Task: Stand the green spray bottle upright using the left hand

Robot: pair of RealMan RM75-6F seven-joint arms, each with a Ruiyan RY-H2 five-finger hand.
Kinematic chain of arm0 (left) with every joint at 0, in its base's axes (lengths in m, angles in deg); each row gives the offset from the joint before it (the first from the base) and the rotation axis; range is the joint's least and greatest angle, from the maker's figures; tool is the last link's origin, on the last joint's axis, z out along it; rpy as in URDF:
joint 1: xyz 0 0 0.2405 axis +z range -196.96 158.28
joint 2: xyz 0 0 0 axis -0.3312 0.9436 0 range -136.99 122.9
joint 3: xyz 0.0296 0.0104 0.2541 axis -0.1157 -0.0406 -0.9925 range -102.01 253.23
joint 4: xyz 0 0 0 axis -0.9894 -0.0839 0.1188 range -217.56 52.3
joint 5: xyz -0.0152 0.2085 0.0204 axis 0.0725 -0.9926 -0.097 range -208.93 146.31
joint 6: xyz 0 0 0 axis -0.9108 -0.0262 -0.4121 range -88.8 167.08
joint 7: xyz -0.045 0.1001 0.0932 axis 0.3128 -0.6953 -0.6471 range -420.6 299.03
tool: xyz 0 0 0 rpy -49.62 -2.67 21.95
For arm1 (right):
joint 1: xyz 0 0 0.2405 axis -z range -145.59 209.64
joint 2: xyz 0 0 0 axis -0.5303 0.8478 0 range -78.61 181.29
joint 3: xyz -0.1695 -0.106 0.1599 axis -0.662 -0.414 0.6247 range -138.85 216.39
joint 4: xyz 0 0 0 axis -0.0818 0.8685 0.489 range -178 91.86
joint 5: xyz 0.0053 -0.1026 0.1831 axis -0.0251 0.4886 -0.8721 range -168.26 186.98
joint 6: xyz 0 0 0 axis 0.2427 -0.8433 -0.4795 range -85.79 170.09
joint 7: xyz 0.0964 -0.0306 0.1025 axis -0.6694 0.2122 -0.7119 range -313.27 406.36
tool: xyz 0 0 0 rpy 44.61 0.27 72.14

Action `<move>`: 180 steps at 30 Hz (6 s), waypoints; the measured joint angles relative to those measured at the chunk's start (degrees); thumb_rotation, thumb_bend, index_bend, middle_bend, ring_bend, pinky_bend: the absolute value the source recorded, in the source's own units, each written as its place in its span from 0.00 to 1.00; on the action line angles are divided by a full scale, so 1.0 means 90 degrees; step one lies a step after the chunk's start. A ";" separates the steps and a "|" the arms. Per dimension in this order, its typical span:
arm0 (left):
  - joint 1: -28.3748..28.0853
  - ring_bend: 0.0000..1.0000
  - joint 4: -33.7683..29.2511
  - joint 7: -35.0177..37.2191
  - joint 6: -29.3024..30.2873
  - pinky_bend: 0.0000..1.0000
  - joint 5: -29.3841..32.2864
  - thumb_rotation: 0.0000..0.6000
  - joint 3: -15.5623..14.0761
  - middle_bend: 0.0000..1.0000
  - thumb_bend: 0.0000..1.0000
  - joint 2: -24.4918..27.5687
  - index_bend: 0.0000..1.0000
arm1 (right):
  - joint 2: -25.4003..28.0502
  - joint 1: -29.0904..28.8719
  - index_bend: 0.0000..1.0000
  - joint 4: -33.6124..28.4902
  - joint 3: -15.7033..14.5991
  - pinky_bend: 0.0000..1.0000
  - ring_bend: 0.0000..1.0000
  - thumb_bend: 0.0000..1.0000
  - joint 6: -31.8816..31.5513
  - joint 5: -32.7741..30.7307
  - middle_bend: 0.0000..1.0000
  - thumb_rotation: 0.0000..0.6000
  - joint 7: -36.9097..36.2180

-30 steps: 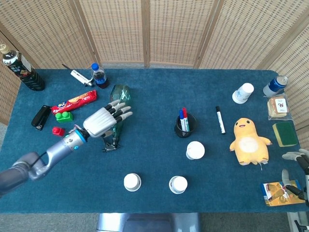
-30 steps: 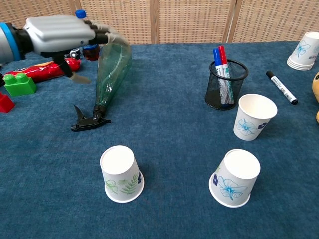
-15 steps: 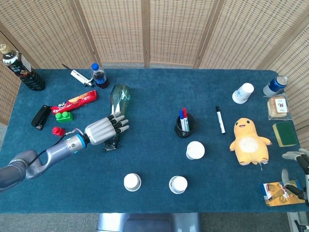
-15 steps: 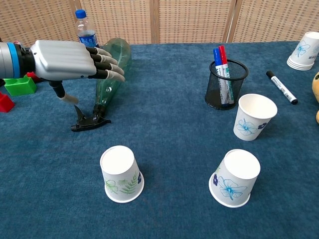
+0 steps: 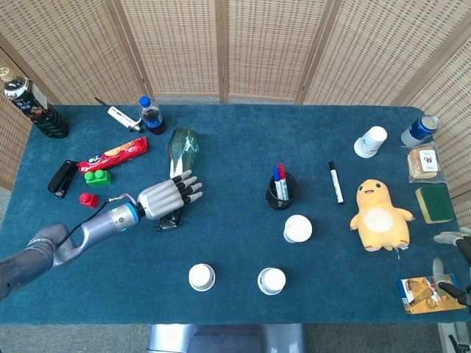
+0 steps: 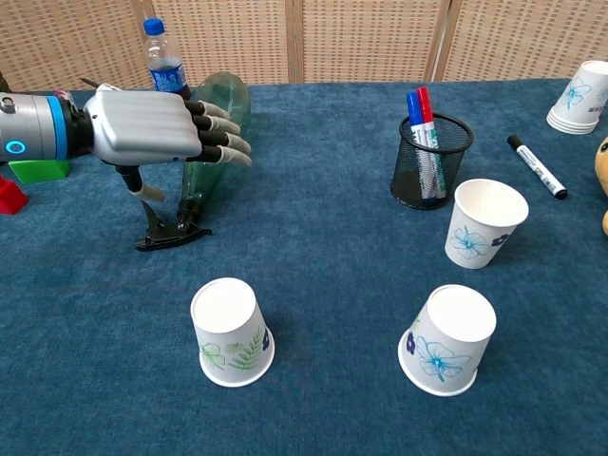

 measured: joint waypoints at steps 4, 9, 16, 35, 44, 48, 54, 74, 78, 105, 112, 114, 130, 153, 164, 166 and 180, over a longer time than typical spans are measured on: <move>-0.0027 0.00 0.0242 0.0066 0.0008 0.00 -0.0040 1.00 -0.0041 0.00 0.28 -0.0131 0.11 | -0.0001 -0.0001 0.36 -0.0008 0.0008 0.28 0.20 0.51 0.0010 -0.0021 0.35 1.00 0.0001; -0.0096 0.00 0.0541 0.0174 -0.0025 0.00 -0.0092 1.00 -0.0100 0.02 0.28 -0.0314 0.19 | 0.0005 0.0017 0.37 -0.0025 0.0010 0.28 0.20 0.51 -0.0011 -0.0030 0.35 1.00 -0.0011; -0.0226 0.02 0.0885 0.0240 -0.0052 0.00 -0.0190 1.00 -0.0176 0.10 0.28 -0.0542 0.31 | 0.0049 0.0083 0.37 -0.0044 0.0008 0.29 0.20 0.51 -0.0096 -0.0032 0.35 1.00 -0.0113; -0.0214 0.52 0.1568 0.0653 0.0593 0.68 -0.0244 1.00 -0.0236 0.57 0.33 -0.0882 0.68 | 0.0111 0.0126 0.37 -0.0029 0.0036 0.30 0.20 0.51 -0.0154 0.0001 0.35 1.00 -0.0527; -0.0127 0.58 0.1687 0.0967 0.0922 0.80 0.0006 1.00 -0.0014 0.64 0.33 -0.0938 0.74 | 0.0118 0.0133 0.37 -0.0022 0.0043 0.30 0.20 0.50 -0.0171 0.0028 0.36 1.00 -0.0585; -0.0055 0.59 0.1685 0.1212 0.1075 0.81 0.0162 1.00 0.0116 0.65 0.33 -0.0941 0.74 | 0.0111 0.0137 0.37 -0.0021 0.0042 0.30 0.20 0.50 -0.0180 0.0044 0.36 1.00 -0.0616; 0.0054 0.59 0.1677 0.1677 0.1332 0.81 0.0481 1.00 0.0403 0.65 0.33 -0.0920 0.73 | 0.0108 0.0130 0.37 -0.0021 0.0053 0.30 0.20 0.50 -0.0189 0.0059 0.36 1.00 -0.0589; 0.0819 0.59 -0.0161 0.3748 0.2288 0.80 0.2091 1.00 0.1884 0.65 0.33 -0.0233 0.73 | 0.0013 0.0113 0.37 0.0080 0.0047 0.30 0.20 0.50 -0.0162 0.0077 0.36 1.00 -0.0609; 0.1071 0.59 -0.0803 0.4040 0.2316 0.80 0.2409 1.00 0.2067 0.64 0.33 -0.0014 0.72 | -0.0018 0.0080 0.37 0.0140 0.0051 0.30 0.20 0.50 -0.0112 0.0078 0.36 1.00 -0.0662; 0.1639 0.55 -0.3817 0.4000 0.0376 0.76 0.5101 1.00 0.3191 0.61 0.34 0.1232 0.71 | -0.0247 -0.0030 0.37 0.0454 -0.0018 0.30 0.20 0.50 0.0206 -0.0039 0.36 1.00 -0.0897; 0.1459 0.55 -0.4038 0.3236 0.0087 0.74 0.5428 1.00 0.3282 0.60 0.34 0.1283 0.70 | -0.0282 -0.0030 0.37 0.0516 -0.0008 0.30 0.20 0.50 0.0201 -0.0056 0.36 1.00 -0.0928; 0.1421 0.55 -0.4080 0.3098 0.0025 0.74 0.5489 1.00 0.3291 0.60 0.34 0.1259 0.70 | -0.0290 -0.0028 0.37 0.0532 -0.0007 0.30 0.20 0.50 0.0199 -0.0060 0.36 1.00 -0.0939; 0.1458 0.41 -0.4134 0.2856 -0.0109 0.62 0.5184 1.00 0.3227 0.47 0.34 0.1132 0.53 | -0.0262 0.0041 0.37 0.0598 -0.0007 0.30 0.20 0.50 0.0085 -0.0026 0.36 1.00 -0.1059; 0.1730 0.00 -0.4089 0.3234 0.0281 0.15 0.4237 1.00 0.3184 0.03 0.34 0.1153 0.11 | -0.0222 0.0045 0.37 0.0564 0.0019 0.30 0.20 0.50 0.0048 0.0003 0.36 1.00 -0.1094; 0.1997 0.00 -0.4343 0.3428 0.0371 0.00 0.4122 1.00 0.3096 0.00 0.34 0.1474 0.00 | -0.0183 0.0006 0.37 0.0522 0.0041 0.30 0.20 0.50 0.0076 0.0023 0.36 1.00 -0.1073; 0.2086 0.00 -0.4436 0.3458 0.0404 0.00 0.4089 1.00 0.3069 0.00 0.34 0.1611 0.00 | -0.0163 -0.0013 0.37 0.0497 0.0053 0.30 0.20 0.50 0.0094 0.0017 0.36 1.00 -0.1042; 0.2727 0.00 -0.5252 0.3000 0.0725 0.00 0.3645 1.00 0.2626 0.00 0.34 0.2753 0.00 | -0.0034 -0.0215 0.37 0.0315 0.0204 0.29 0.20 0.50 0.0275 -0.0117 0.36 1.00 -0.0606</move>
